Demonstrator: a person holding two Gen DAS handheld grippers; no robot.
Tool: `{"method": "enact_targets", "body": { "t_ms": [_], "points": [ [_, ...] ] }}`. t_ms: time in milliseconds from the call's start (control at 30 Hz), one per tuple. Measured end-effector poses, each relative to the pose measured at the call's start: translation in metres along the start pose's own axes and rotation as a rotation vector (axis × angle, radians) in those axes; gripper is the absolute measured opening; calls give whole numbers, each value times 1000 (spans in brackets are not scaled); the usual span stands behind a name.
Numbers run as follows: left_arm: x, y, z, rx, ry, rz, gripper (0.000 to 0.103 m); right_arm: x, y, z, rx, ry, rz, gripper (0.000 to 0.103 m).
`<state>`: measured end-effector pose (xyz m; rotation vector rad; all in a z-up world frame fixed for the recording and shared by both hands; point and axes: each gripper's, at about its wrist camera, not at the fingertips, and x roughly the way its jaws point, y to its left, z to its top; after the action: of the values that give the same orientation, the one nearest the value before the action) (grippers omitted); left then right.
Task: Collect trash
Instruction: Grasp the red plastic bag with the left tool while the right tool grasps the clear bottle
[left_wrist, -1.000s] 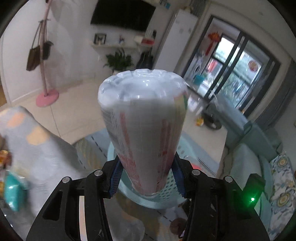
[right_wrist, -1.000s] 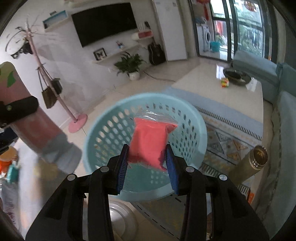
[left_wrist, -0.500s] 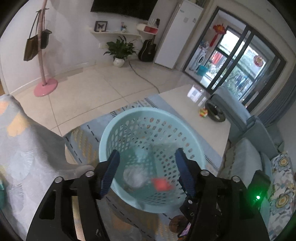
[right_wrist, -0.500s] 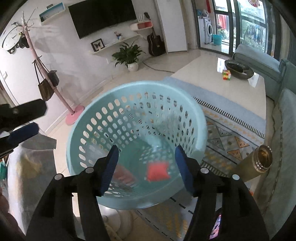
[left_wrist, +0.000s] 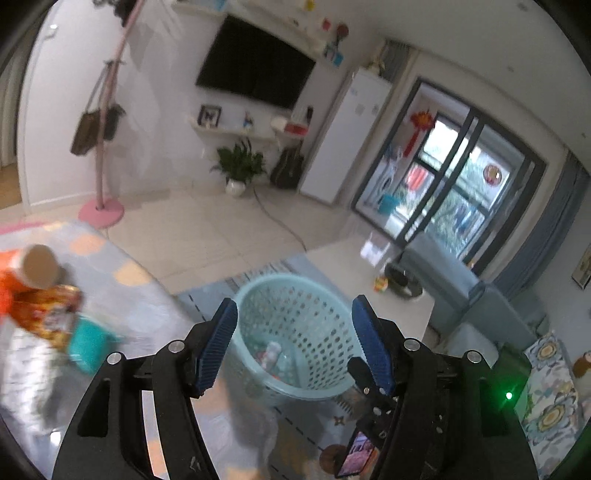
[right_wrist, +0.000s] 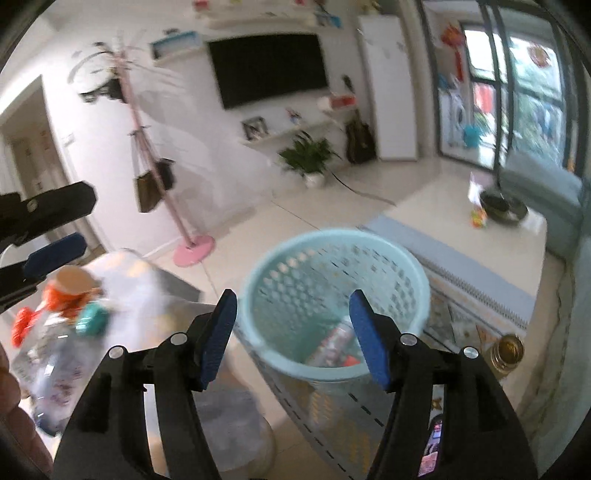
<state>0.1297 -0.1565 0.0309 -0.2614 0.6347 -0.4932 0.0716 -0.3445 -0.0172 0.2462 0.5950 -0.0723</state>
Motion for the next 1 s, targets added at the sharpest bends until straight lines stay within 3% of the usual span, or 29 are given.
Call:
{"method": "enact_targets", "body": {
  "t_ms": [200,333,600,733,800,1000],
  "points": [
    [-82,20,2,1,-112,37,70,-43,57,-1,-75,-58,102,60],
    [-130,46,-4,-18,-158,79,73,-58,90,-8,-107,-50,179,60],
    [-203,129,-19,-133,-218,260,75,-66,158,-25,-199,-8,260,60],
    [-220,175,-19,-194,-195,334,78,-63,187,-40,-241,37,288,60],
    [-219,197,-20,-219,-168,362,84,-61,200,-46,-260,54,295,60],
    [-187,244,-17,-242,-59,384,87,-35,230,-57,-280,136,305,60]
  ]
}}
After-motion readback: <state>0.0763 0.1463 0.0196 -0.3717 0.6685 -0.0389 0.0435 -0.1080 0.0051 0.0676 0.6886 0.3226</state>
